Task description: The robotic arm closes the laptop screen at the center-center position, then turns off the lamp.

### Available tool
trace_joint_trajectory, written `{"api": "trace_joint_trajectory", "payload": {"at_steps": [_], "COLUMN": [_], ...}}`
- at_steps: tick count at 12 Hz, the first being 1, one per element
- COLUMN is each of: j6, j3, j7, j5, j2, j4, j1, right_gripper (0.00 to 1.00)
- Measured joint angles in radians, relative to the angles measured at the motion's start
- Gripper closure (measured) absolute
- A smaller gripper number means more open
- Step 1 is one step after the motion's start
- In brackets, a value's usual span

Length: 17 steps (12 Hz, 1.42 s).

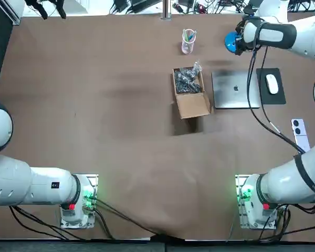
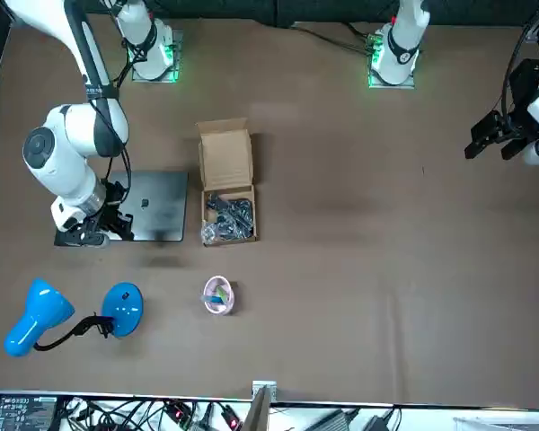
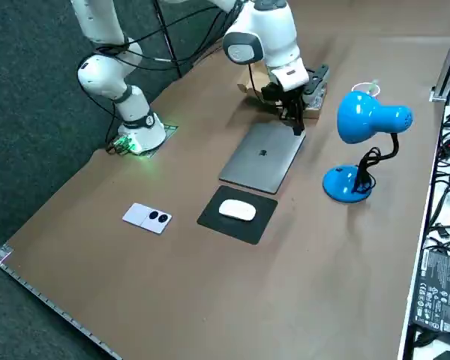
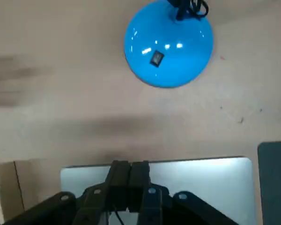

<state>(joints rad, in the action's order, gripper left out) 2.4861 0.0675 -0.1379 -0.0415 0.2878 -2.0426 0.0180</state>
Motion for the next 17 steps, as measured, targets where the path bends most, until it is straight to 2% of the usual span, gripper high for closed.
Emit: {"api": "trace_joint_trajectory", "payload": {"at_steps": [6, 11, 17], "j6": [0.016, 0.019, 0.052], "j3": [0.0, -0.009, -0.009], "j7": [-0.048, -0.092, -0.226], "j5": [0.0, 0.021, 0.222], "j2": [0.087, 0.093, 0.093], "j4": [0.092, 0.108, 0.112], "j1": [0.0, 0.002, 0.019], "right_gripper": [0.98, 0.98, 0.98]}}
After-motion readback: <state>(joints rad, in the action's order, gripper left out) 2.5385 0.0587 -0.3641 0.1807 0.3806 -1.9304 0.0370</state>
